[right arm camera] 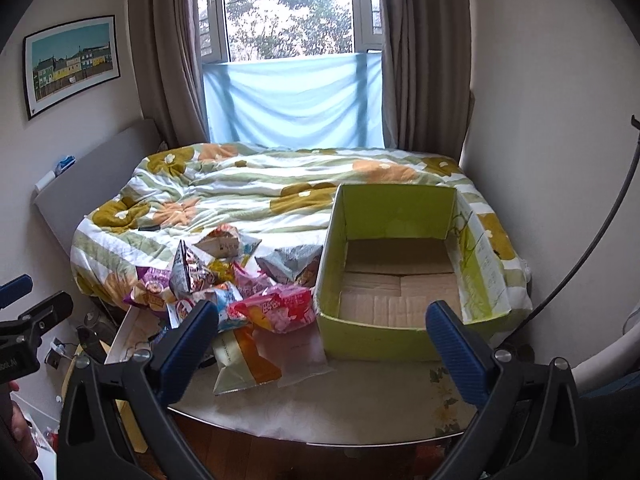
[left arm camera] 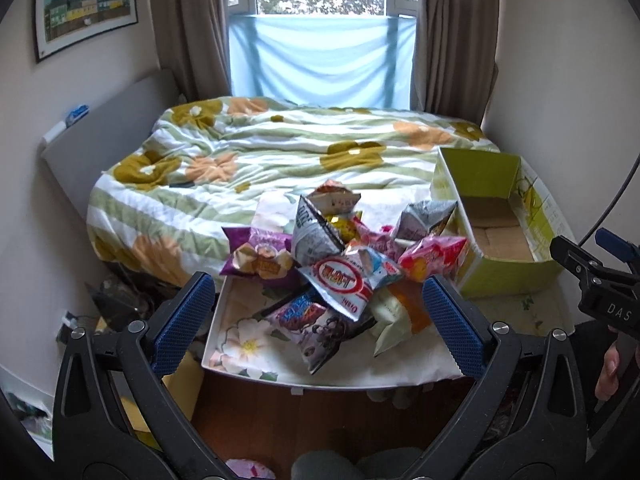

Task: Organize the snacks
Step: 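Grasp the monkey-print cookie bag with left tool while right tool grasps the cream-orange bread bag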

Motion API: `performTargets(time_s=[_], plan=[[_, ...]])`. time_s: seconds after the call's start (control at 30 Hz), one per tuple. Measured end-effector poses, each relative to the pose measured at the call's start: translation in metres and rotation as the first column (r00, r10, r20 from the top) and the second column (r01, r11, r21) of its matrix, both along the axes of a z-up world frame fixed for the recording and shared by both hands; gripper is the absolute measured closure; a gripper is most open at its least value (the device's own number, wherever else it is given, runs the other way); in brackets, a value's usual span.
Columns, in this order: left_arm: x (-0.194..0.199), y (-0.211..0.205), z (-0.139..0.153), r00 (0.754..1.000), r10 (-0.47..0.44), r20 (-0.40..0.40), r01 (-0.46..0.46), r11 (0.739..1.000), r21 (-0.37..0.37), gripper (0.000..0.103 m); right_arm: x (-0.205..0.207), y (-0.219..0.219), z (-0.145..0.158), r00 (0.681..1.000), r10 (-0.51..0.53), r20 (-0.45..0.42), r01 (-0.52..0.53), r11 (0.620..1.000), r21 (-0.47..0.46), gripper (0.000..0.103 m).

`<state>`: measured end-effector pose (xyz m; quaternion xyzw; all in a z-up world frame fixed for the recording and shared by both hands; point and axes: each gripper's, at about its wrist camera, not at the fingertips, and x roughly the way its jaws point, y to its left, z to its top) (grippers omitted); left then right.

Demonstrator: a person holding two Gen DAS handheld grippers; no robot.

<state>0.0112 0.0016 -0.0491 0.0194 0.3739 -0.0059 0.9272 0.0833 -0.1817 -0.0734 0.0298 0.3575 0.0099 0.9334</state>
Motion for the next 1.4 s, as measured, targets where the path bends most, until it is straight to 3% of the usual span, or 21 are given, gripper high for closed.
performTargets(time_s=[0.2,0.37,0.67,0.8,0.9,1.07,1.13,1.27,1.4], plan=[[0.018,0.010,-0.055,0.988,-0.127,-0.086,0.132,0.990,0.051,0.000,0.015,0.021,-0.051,0.995,0.060,-0.084,-0.057,0.998,0.037,0.000],[0.046,0.019,-0.102,0.949,-0.268,-0.167,0.282,0.957,0.069,0.000,0.031,0.044,-0.088,0.986,0.115,-0.124,-0.115,0.993,0.010,0.000],[0.071,0.003,-0.170,0.831,-0.482,-0.277,0.538,0.822,0.185,0.000,0.058,0.083,-0.148,0.949,0.199,-0.246,-0.223,0.972,-0.073,0.000],[0.071,-0.011,-0.191,0.805,-0.512,-0.300,0.588,0.756,0.289,0.000,0.062,0.094,-0.162,0.930,0.249,-0.269,-0.287,0.951,-0.113,0.000],[0.073,-0.016,-0.203,0.789,-0.527,-0.315,0.612,0.722,0.323,0.000,0.065,0.099,-0.170,0.919,0.279,-0.280,-0.324,0.937,-0.130,0.000],[0.086,-0.020,-0.221,0.773,-0.531,-0.347,0.630,0.709,0.318,0.000,0.076,0.109,-0.182,0.901,0.313,-0.302,-0.365,0.922,-0.133,0.000],[0.092,-0.020,-0.227,0.778,-0.520,-0.352,0.623,0.713,0.323,0.000,0.079,0.113,-0.187,0.894,0.323,-0.310,-0.379,0.915,-0.140,0.000],[0.106,-0.015,-0.234,0.775,-0.509,-0.374,0.620,0.725,0.299,0.020,0.085,0.120,-0.195,0.874,0.356,-0.330,-0.420,0.896,-0.147,0.002],[0.109,-0.006,-0.237,0.770,-0.516,-0.375,0.627,0.722,0.294,0.024,0.092,0.127,-0.204,0.845,0.385,-0.370,-0.468,0.868,-0.164,0.015]])
